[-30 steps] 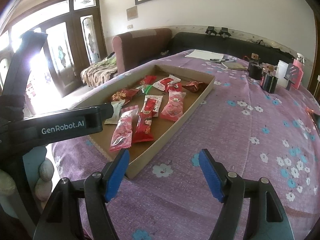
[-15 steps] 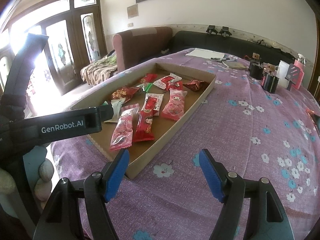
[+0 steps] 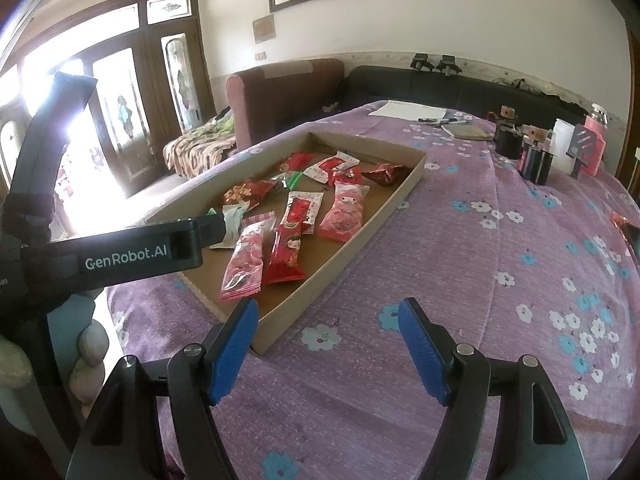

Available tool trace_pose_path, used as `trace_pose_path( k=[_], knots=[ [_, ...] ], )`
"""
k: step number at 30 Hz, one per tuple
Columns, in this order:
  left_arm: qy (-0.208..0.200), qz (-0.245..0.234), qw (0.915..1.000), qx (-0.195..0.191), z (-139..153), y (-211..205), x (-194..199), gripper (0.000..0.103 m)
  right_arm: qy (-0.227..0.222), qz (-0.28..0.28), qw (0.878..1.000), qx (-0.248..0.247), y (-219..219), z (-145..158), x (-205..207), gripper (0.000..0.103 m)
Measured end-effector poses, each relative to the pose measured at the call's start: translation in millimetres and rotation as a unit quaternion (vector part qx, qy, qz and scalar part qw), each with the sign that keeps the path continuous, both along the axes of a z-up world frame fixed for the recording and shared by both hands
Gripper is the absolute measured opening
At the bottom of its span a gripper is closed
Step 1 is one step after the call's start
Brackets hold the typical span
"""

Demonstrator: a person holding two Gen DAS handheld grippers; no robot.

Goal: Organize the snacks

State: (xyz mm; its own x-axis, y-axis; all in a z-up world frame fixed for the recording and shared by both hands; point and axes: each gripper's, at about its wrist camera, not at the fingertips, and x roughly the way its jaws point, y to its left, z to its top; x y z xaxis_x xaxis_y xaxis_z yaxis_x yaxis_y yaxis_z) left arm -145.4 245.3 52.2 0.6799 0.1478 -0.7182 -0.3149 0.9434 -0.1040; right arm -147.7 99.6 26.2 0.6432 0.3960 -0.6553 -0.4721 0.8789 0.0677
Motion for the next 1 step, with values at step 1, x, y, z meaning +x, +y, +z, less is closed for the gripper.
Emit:
trace_pose_path(
  k=[1],
  knots=[
    [0.001,-0.001,1.0,0.002,1.4,-1.8,0.3,0.103,-0.001,-0.001,1.0,0.002,-2.6,1.3,-0.3,0.074]
  ],
)
